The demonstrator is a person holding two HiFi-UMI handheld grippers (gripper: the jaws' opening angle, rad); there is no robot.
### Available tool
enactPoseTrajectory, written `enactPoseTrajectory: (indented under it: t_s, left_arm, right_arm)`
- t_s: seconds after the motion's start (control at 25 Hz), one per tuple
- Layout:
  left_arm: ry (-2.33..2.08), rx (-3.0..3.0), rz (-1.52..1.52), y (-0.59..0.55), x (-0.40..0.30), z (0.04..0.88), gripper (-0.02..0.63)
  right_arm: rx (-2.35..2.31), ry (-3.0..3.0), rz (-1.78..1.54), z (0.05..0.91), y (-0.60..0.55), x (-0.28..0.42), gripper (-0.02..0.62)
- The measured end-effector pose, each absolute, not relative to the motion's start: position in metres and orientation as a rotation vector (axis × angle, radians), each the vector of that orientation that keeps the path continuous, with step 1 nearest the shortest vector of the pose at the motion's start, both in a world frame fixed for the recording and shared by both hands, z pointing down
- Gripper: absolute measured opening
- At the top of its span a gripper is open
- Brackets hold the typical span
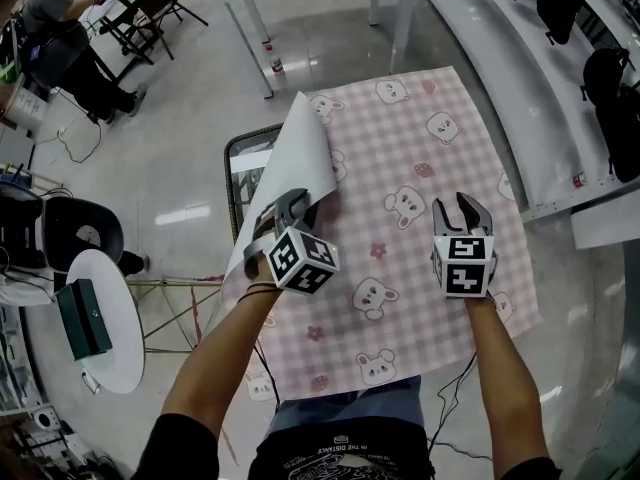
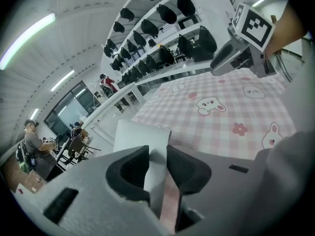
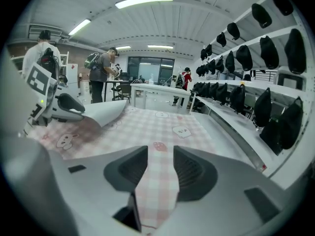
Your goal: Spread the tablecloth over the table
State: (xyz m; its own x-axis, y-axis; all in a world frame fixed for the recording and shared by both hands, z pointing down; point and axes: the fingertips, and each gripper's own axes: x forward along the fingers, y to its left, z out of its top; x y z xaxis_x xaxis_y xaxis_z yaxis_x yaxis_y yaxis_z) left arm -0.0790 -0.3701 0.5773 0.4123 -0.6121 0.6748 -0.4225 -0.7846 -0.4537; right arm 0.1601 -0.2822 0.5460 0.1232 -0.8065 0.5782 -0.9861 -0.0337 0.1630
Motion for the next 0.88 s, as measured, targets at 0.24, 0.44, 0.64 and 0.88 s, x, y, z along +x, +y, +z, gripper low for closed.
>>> enactPoseTrajectory:
  t_s: [0.24,0.44,0.64,0.88]
  left_arm:
    - [1.048,-2.522,-1.22,-0.39,-0.118,0.555,0.044]
    - [1.157,-2.608,-1.165,-0.411,-0.153,0.552,0.021]
    - [1.248,-2.587,-1.142,-0.428,-0.189,0.55,0.009]
    - [1.376,-2.568,-1.14,-0.458,-0.244,0.569,0.006]
  right_arm:
    - [1.841,-1.774,0.435,0.545,-0.304,0.121,0.167]
    - [1.804,-1.821,0.439,0.548,-0.321,0.085,0.167]
    - [1.752,-1.844,0.43,0.549,-0.334,0.059,0.164]
    - [1.695,-1.846,0.423,0.575,-0.347,0.028,0.164]
